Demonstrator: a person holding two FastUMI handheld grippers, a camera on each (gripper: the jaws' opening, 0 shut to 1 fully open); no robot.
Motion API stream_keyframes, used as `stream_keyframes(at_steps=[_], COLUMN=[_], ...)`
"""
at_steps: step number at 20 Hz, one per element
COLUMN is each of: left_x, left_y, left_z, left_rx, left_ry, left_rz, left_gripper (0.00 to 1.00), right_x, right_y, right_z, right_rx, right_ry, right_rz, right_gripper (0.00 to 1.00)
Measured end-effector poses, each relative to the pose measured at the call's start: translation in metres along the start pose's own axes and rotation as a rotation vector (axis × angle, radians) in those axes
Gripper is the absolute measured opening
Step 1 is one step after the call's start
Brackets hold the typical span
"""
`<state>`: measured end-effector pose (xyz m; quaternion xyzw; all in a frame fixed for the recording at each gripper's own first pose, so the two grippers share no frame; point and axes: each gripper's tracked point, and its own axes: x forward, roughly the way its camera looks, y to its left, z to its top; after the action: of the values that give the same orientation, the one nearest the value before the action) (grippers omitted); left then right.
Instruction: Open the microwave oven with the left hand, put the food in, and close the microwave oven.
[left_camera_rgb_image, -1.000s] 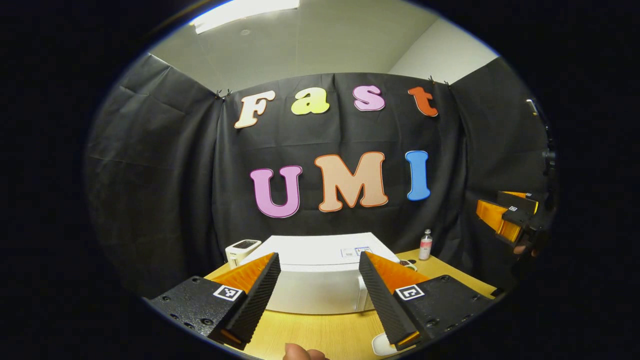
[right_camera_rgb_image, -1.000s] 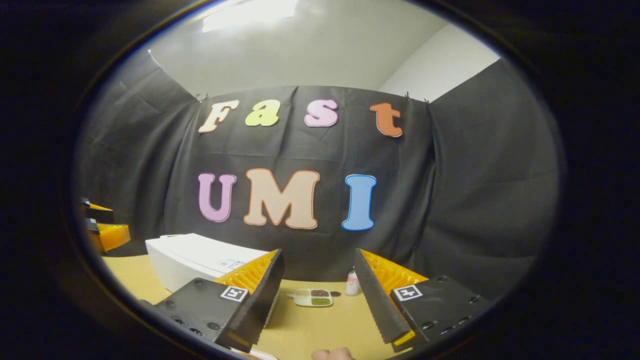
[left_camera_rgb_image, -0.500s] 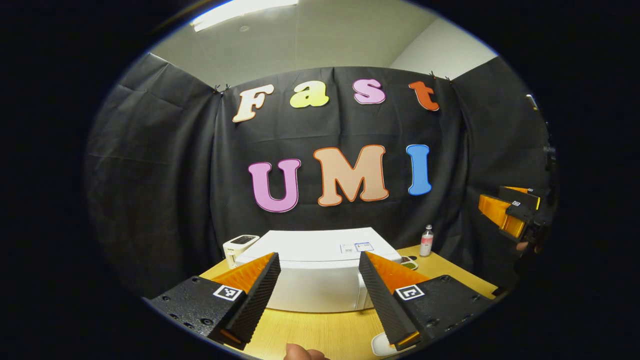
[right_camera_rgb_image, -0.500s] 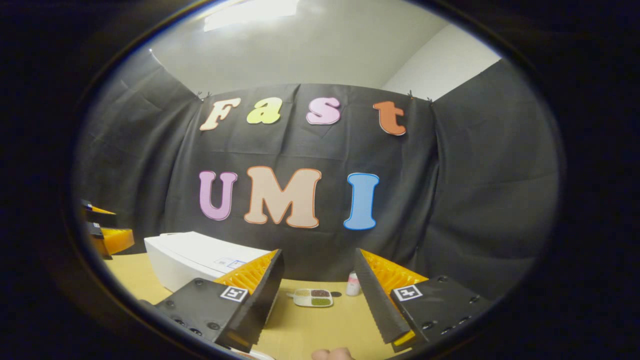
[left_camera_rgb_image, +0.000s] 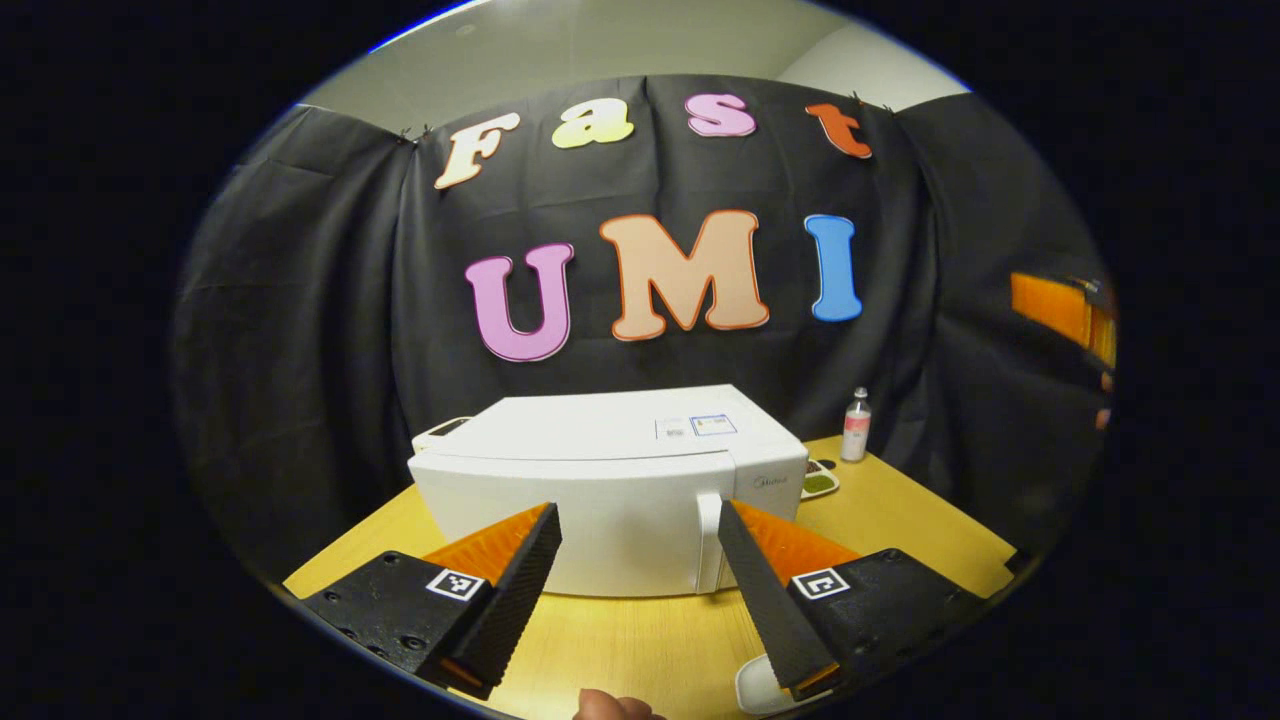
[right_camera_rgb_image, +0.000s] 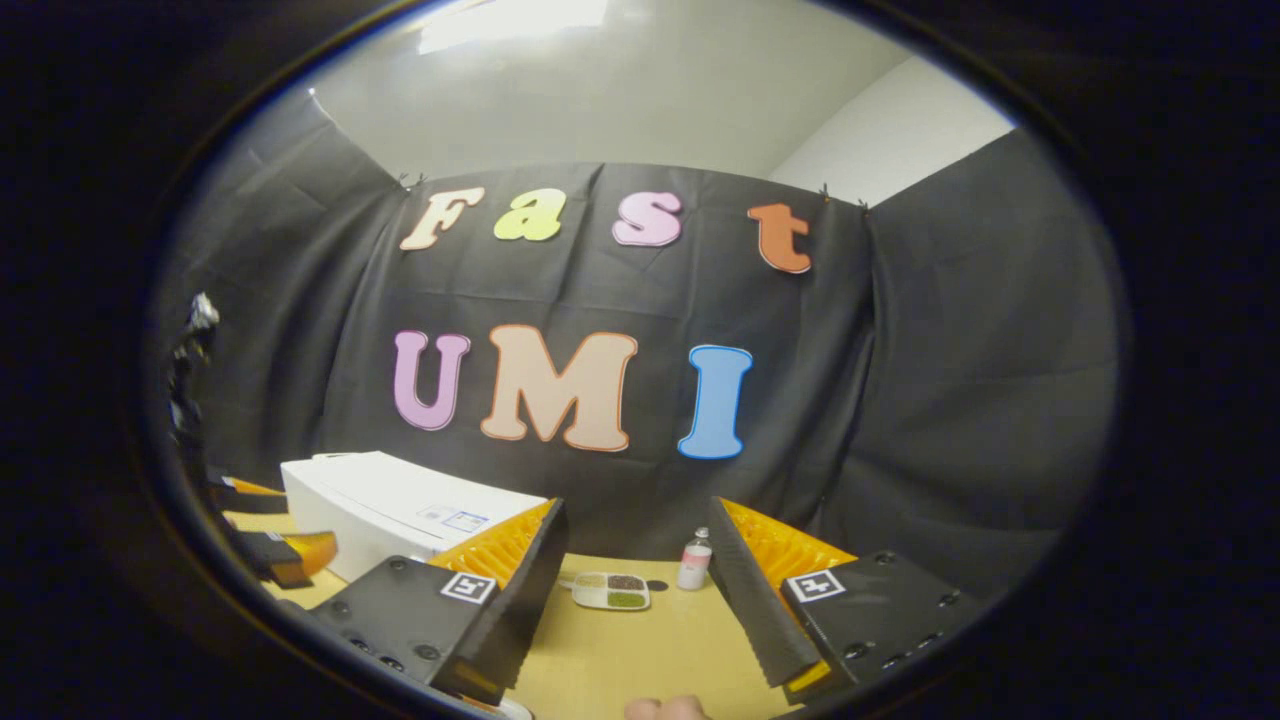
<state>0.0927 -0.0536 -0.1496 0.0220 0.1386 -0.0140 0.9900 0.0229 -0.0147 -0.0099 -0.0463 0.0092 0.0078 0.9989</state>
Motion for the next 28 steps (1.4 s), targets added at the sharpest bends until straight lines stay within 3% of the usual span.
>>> stream_keyframes(at_steps=[7,15,19,23,25,26,28], left_x=[0.059,0.104,0.113,0.115,0.113,0.110,0.115], left_y=[-0.031,-0.042,-0.055,-0.057,-0.059,-0.058,-0.059], left_z=[-0.044,-0.084,-0.090,-0.100,-0.104,-0.104,-0.105], left_rx=[-0.005,-0.029,-0.027,-0.028,-0.040,-0.039,-0.037], left_ry=[0.069,0.165,0.181,0.227,0.250,0.252,0.251], left_rz=[-0.045,-0.030,-0.081,-0.095,-0.113,-0.107,-0.095], left_gripper=[0.98,0.99,0.96,0.75,0.49,0.28,0.23], right_x=[-0.023,-0.043,-0.049,-0.050,-0.048,-0.048,-0.048], right_y=[0.002,0.006,0.002,-0.006,-0.007,-0.007,-0.008], right_z=[-0.005,-0.005,-0.006,-0.008,-0.009,-0.009,-0.009], right_rx=[-0.012,-0.016,-0.030,-0.013,-0.002,0.000,0.001], right_ry=[0.040,0.061,0.063,0.072,0.075,0.075,0.074], right_rz=[-0.006,-0.009,-0.022,-0.047,-0.049,-0.049,-0.048], right_gripper=[0.89,0.88,0.89,0.88,0.89,0.89,0.89])
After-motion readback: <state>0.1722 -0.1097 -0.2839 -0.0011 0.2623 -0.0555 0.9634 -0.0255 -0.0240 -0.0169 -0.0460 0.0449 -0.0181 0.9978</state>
